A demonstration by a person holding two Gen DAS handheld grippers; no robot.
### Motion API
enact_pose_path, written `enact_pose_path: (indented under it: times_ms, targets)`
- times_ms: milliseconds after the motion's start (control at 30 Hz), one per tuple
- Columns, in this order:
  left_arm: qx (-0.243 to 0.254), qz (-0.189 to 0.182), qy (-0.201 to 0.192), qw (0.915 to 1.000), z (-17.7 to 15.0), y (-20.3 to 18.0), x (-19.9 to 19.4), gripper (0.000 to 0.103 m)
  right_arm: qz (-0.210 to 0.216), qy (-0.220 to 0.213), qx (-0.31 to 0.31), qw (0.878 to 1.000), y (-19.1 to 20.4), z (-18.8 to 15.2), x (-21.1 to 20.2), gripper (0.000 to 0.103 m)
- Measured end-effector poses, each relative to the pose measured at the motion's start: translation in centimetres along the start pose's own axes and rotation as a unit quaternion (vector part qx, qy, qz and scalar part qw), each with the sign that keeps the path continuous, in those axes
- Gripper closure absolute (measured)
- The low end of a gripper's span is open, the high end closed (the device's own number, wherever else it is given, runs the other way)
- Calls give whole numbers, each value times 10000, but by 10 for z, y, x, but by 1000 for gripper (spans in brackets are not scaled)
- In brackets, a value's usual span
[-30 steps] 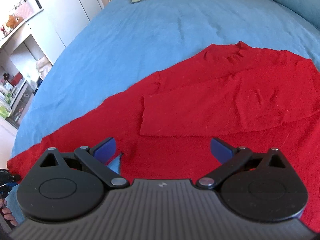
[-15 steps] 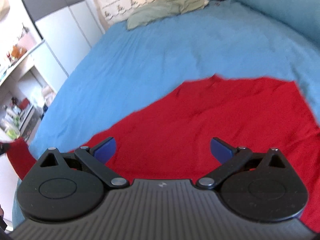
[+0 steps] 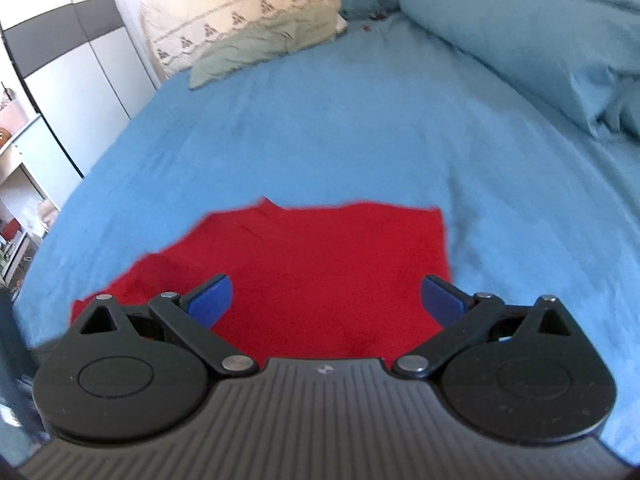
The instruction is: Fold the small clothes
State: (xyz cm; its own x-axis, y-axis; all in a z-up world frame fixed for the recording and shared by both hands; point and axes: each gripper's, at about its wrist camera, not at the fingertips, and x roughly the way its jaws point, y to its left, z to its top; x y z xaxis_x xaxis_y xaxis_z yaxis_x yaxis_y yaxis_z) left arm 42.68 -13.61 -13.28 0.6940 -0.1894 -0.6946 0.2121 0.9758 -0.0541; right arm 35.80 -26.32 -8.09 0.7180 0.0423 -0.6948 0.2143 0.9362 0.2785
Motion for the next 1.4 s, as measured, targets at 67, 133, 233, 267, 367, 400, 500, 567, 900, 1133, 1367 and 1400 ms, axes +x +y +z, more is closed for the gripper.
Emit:
enact_pose_path:
  times_ms: [67,133,233,267,367,400,500,567,900,1133,1367,1400]
  targets:
    - [136,36,90,9999,-11,-8,11,98,21,114,27,9999,-15,-5,7,0]
    - [264,57,40,9996,-14,-6,12,96,71,180,30,9998,-22,-11,11,0]
    - [526,-71,-18,9986,-13,-3,6,70,218,212,115,9995,-21,-12,14,0]
    - [672,-107,-84,9976,-13,-2,0,50,287,225,157,9992,-21,-11,14,0]
    - [965,-5,-265,9950,-9,3,-21,32,556,324,209,9977,-9,-6,18,0]
    - [909,34,-243,9956,-6,12,-26,32,650,419,177,9968,-3,-4,21,0]
    - [536,317,-124,9980,-4,50,-44,31,887,620,38,9941,16,-6,34,0]
    - [314,637,-65,9975,-6,78,-55,31,919,730,-74,9931,31,-11,45,0]
    - [-446,1701,339,9838,-44,197,-70,30,383,765,-389,9956,81,-36,94,28]
    - [-581,1638,563,9832,-60,208,-72,30,-191,491,-888,9947,102,-32,88,80]
    - [-390,1474,497,9871,-56,204,-60,30,-271,-180,-1170,9926,110,20,37,81]
    - [-346,1452,464,9877,-53,203,-57,30,-357,-299,-1143,9923,105,28,30,81]
